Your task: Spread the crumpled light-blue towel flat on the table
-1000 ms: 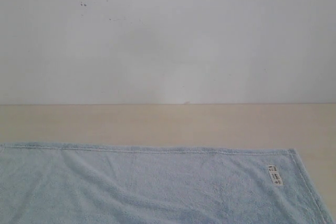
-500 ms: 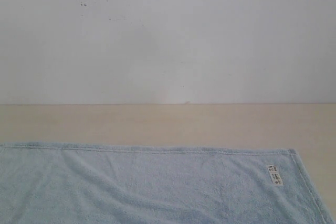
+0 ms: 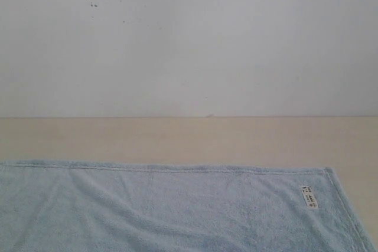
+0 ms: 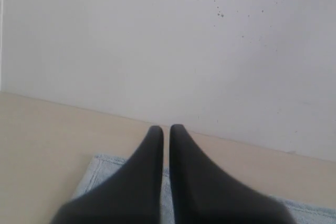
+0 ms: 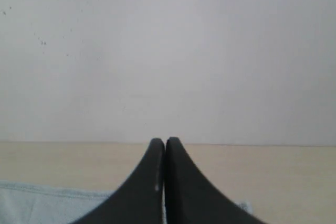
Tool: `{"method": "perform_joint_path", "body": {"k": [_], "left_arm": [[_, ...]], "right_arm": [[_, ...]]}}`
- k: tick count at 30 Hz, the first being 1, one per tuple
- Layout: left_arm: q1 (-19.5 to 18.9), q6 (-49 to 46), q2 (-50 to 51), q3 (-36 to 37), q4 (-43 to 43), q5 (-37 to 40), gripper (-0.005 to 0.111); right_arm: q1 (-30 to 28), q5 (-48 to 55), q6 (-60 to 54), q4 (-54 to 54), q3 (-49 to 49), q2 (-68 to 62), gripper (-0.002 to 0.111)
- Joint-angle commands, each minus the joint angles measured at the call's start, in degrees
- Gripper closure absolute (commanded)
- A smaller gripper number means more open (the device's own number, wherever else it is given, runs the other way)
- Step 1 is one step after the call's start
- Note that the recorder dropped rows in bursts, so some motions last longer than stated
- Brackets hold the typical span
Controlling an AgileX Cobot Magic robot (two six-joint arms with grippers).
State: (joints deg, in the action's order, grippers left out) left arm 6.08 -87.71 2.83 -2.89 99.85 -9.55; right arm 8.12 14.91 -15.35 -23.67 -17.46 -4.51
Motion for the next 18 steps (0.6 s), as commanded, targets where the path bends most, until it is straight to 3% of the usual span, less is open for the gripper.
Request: {"method": "perform_joint_path", "body": {"k": [1,7,18], "left_arm": [[0.3,0.3,-1.3,0.6,0.1,0.6,0.102],[0.3,0.3,-1.3,0.6,0.1,4.8,0.102],[0.3,0.3,-1.3,1.9,-0.7,34.4,0.102]], "right_arm": [[-0.1,-4.0,0.0,-0.1,5.1,4.5,0.108],[-0.1,-3.8,0.0,-0.1,11.5,4.5,0.108],[-0.1,-3.4,0.0,0.0,16.4,4.5,0.108]]}}
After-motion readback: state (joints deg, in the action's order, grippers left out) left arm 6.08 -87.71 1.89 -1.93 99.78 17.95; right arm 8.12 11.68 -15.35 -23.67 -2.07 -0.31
